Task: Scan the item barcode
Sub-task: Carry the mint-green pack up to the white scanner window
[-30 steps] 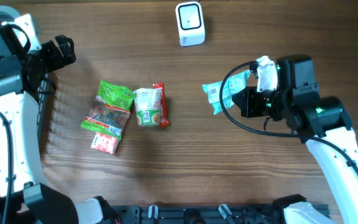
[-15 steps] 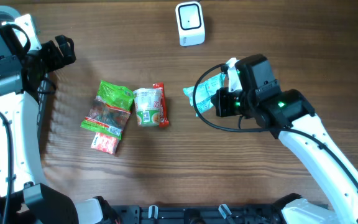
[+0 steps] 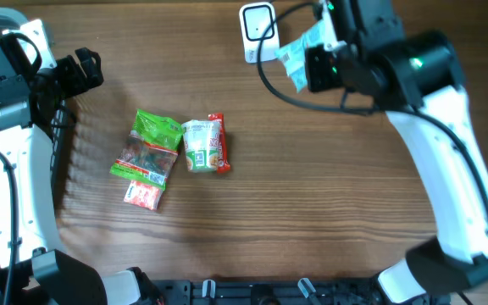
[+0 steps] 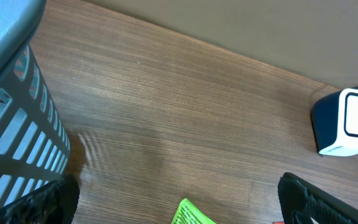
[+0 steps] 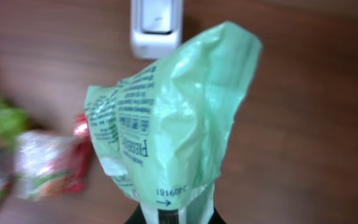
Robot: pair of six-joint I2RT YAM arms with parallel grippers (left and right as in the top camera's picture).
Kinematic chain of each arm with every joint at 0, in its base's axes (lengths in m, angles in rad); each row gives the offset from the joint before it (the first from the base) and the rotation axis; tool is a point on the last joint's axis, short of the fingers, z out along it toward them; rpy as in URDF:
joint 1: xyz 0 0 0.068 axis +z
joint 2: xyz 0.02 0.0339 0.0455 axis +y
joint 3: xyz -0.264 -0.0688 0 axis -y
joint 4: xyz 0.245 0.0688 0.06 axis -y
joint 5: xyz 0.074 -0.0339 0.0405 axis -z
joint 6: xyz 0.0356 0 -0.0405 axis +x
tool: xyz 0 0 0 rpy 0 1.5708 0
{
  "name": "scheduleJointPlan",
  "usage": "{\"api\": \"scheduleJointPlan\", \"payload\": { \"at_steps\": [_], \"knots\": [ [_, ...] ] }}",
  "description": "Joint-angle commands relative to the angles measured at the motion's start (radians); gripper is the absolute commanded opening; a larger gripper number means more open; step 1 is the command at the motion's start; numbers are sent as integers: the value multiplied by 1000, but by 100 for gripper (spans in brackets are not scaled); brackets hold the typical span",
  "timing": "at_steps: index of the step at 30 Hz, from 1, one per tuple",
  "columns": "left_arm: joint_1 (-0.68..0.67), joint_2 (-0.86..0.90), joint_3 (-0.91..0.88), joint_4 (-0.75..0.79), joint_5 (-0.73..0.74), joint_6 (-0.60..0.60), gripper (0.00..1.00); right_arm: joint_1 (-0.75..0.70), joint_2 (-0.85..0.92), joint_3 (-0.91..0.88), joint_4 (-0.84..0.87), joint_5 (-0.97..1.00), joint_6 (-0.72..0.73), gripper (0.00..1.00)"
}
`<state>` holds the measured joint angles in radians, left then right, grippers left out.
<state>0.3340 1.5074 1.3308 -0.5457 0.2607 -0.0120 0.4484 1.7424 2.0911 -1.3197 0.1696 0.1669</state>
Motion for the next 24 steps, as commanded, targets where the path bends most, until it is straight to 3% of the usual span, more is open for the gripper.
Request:
{"api": "scheduleJointPlan", "payload": {
  "at_steps": [1, 8, 11, 15, 18, 24],
  "knots": [
    [5, 0, 12, 2, 11, 5, 100, 33, 110, 31, 88, 316, -125, 4],
    [5, 0, 12, 2, 11, 5, 100, 169, 415, 29, 573, 677, -423, 4],
    [5, 0, 12, 2, 11, 5, 100, 175, 558, 29, 808, 876, -640, 4],
    [5, 0, 12, 2, 11, 5, 100, 175, 692, 29, 1083, 962, -852, 4],
    [5, 0, 12, 2, 11, 5, 100, 168, 723, 28, 1178, 968, -863, 4],
    [5, 0, 12, 2, 11, 5, 100, 162, 723, 27, 1177, 961, -792, 5]
  ]
}}
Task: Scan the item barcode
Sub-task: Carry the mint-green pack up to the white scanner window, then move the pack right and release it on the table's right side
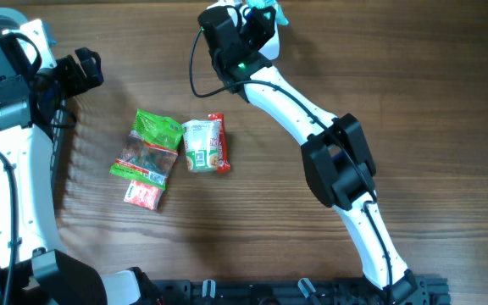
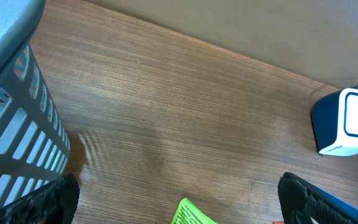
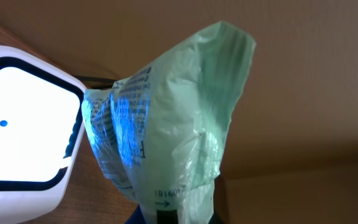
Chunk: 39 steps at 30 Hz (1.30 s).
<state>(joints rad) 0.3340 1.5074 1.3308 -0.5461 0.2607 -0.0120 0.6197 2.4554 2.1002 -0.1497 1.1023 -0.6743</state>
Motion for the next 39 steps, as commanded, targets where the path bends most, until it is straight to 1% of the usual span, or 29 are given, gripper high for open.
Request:
{"api": "scheduleJointPlan", "payload": {
  "at_steps": [1, 6, 8, 9, 11, 13, 15, 16, 17, 19, 20, 21, 23, 24, 25, 26, 28, 30, 32, 33, 34, 35, 36, 37, 39],
  "knots": [
    [5, 0, 12, 3, 11, 5, 100, -11, 10, 18, 6, 27, 83, 4],
    [5, 0, 12, 3, 11, 5, 100, -15, 10, 18, -43, -27, 182, 4],
    [5, 0, 12, 3, 12, 5, 100, -15, 5, 19, -42, -25, 169, 4],
    [5, 0, 12, 3, 12, 5, 100, -18, -11, 19, -45, -21, 152, 4],
    [5, 0, 12, 3, 11, 5, 100, -21, -64, 19, -68, -26, 169, 4],
    [5, 0, 12, 3, 11, 5, 100, -24, -164, 19, -153, -80, 214, 4],
    [5, 0, 12, 3, 11, 5, 100, -25, -270, 19, -326, -166, 330, 4],
    [5, 0, 12, 3, 12, 5, 100, -37, -341, 19, -467, -238, 442, 4],
    [5, 0, 12, 3, 11, 5, 100, -57, -399, 19, -590, -333, 539, 4],
    [5, 0, 12, 3, 11, 5, 100, -155, -498, 19, -830, -626, 719, 4],
    [5, 0, 12, 3, 11, 5, 100, -191, -511, 19, -887, -708, 765, 4],
    [5, 0, 12, 3, 11, 5, 100, -259, -517, 19, -979, -837, 812, 4],
    [5, 0, 12, 3, 11, 5, 100, -391, -502, 10, -1121, -1032, 813, 4],
    [5, 0, 12, 3, 11, 5, 100, -475, -495, -23, -1173, -1112, 812, 4],
    [5, 0, 12, 3, 11, 5, 100, -565, -493, -91, -1188, -1154, 811, 4],
    [5, 0, 12, 3, 12, 5, 100, -635, -493, -166, -1180, -1154, 812, 4],
    [5, 0, 12, 3, 11, 5, 100, -737, -493, -316, -1109, -1155, 803, 4],
    [5, 0, 12, 3, 11, 5, 100, -812, -493, -473, -1002, -1147, 786, 4],
    [5, 0, 12, 3, 11, 5, 100, -849, -493, -568, -910, -1105, 786, 4],
    [5, 0, 12, 3, 11, 5, 100, -864, -493, -608, -864, -1098, 773, 8],
    [5, 0, 12, 3, 11, 5, 100, -877, -493, -631, -840, -1099, 754, 32],
    [5, 0, 12, 3, 11, 5, 100, -883, -493, -634, -837, -1090, 751, 73],
    [5, 0, 12, 3, 11, 5, 100, -884, -496, -631, -836, -1077, 750, 88],
    [5, 0, 12, 3, 12, 5, 100, -885, -503, -615, -845, -1063, 750, 100],
    [5, 0, 12, 3, 11, 5, 100, -885, -531, -523, -908, -1064, 754, 100]
  ]
}}
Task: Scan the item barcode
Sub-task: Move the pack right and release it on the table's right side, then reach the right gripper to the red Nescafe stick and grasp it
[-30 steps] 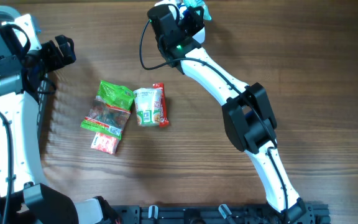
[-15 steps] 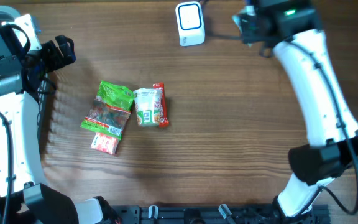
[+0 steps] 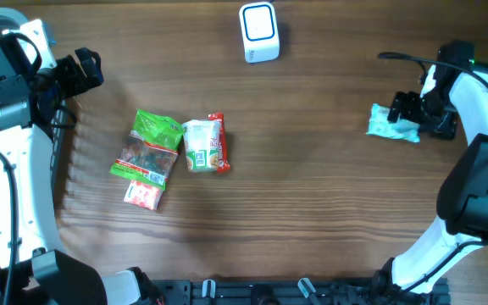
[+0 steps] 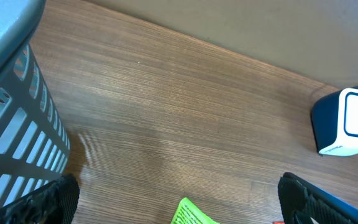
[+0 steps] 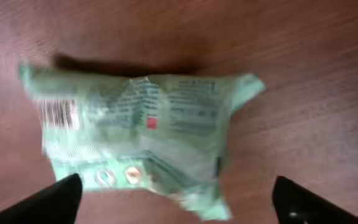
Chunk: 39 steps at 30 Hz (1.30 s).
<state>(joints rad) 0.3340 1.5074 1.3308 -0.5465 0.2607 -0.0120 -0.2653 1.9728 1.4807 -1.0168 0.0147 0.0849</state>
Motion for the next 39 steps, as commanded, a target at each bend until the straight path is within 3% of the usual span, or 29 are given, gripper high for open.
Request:
{"api": "scheduleJointPlan", "payload": {
  "at_steps": [1, 3, 9, 11, 17, 24, 30, 39],
  "knots": [
    [5, 0, 12, 3, 11, 5, 100, 0, -68, 156, -86, 23, -3, 100],
    [5, 0, 12, 3, 11, 5, 100, 0, -114, 230, -149, 0, -4, 100],
    [5, 0, 12, 3, 11, 5, 100, 7, -211, 231, -227, -507, -4, 99],
    [5, 0, 12, 3, 11, 5, 100, 47, -211, 212, -245, -592, -7, 95],
    [5, 0, 12, 3, 11, 5, 100, 448, -211, 104, -122, -589, 12, 91],
    [5, 0, 12, 3, 11, 5, 100, 859, -201, -109, 296, -379, 315, 91],
    [5, 0, 12, 3, 12, 5, 100, 999, -176, -161, 408, -279, 364, 91],
    [5, 0, 12, 3, 11, 5, 100, 1006, -175, -161, 409, -218, 362, 95]
  ]
}}
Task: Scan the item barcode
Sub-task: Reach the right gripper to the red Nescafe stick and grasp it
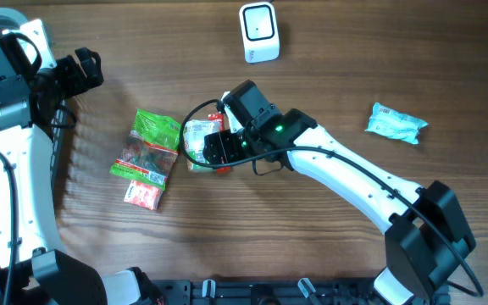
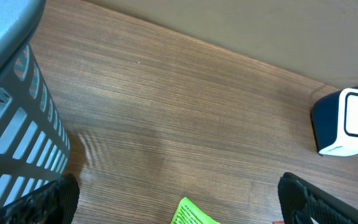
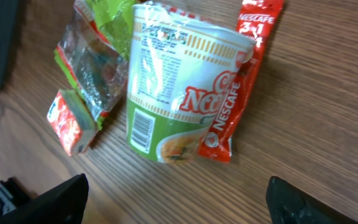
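The white scanner [image 1: 258, 32] stands at the back of the table and also shows in the left wrist view as the scanner [image 2: 347, 121]. A noodle cup [image 3: 179, 106] lies on its side, barcode up, beside a red Nescafe sachet [image 3: 241, 81]. My right gripper [image 3: 176, 205] hovers open just over the cup; overhead, the right gripper [image 1: 217, 146] covers part of the cup [image 1: 197, 140]. A mint-green packet [image 1: 396, 124] lies at the right. My left gripper [image 1: 87, 68] is open and holds nothing at the far left.
A green snack bag [image 1: 151, 144] and a small red packet [image 1: 142, 195] lie left of the cup. A dark slatted basket [image 2: 11, 124] stands at the left edge next to my left gripper. The scanner's cable runs off the back.
My right gripper was open over the mint-green packet at the right. It is now open over the noodle cup in the middle. The packet stays where it lay. The left arm has not moved.
My right gripper held the mint-green packet up near the scanner, then right in front of its lit face. Then the packet lay on the table at the right with the gripper open above it. Now that gripper is over the noodle cup.
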Robot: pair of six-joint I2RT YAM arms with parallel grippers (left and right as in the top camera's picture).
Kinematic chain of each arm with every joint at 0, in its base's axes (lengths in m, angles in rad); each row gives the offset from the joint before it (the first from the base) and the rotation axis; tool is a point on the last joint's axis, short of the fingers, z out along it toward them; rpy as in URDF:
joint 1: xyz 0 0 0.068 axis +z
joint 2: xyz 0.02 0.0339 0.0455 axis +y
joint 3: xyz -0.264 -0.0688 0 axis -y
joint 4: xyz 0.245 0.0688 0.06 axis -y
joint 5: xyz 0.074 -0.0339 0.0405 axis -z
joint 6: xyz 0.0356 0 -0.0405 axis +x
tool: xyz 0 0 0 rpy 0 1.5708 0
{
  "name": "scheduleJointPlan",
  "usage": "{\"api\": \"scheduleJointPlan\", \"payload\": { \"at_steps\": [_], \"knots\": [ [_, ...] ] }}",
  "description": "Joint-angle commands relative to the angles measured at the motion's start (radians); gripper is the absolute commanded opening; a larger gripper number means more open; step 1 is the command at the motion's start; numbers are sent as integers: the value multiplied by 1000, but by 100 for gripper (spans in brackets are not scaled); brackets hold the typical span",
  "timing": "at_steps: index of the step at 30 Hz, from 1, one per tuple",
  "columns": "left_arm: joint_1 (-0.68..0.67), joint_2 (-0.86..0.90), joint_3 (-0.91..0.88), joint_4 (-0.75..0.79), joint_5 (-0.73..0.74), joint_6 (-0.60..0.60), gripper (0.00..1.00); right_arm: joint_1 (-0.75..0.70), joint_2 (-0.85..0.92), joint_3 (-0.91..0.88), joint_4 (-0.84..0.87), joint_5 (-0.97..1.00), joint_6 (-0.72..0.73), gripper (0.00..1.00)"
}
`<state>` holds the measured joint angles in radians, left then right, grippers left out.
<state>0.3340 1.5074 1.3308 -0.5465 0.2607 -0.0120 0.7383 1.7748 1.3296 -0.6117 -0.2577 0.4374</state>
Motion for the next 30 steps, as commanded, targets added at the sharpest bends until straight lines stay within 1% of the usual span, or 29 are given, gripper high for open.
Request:
{"api": "scheduleJointPlan", "payload": {
  "at_steps": [1, 2, 4, 10, 15, 20, 26, 30],
  "knots": [
    [5, 0, 12, 3, 11, 5, 100, 2, 23, -10, -5, 97, 10, 98],
    [5, 0, 12, 3, 11, 5, 100, 2, 23, -10, -14, 134, 10, 100],
    [5, 0, 12, 3, 11, 5, 100, -1, 23, -10, -31, 158, 9, 100],
    [5, 0, 12, 3, 11, 5, 100, -71, 23, -10, -68, 127, 11, 100],
    [5, 0, 12, 3, 11, 5, 100, -84, 23, -10, -82, 117, 11, 100],
    [5, 0, 12, 3, 11, 5, 100, -108, 51, -10, -83, -29, 6, 100],
    [5, 0, 12, 3, 11, 5, 100, -108, 148, -10, -90, -108, 6, 100],
    [5, 0, 12, 3, 11, 5, 100, -108, 153, -10, -109, -117, 7, 98]
  ]
}}
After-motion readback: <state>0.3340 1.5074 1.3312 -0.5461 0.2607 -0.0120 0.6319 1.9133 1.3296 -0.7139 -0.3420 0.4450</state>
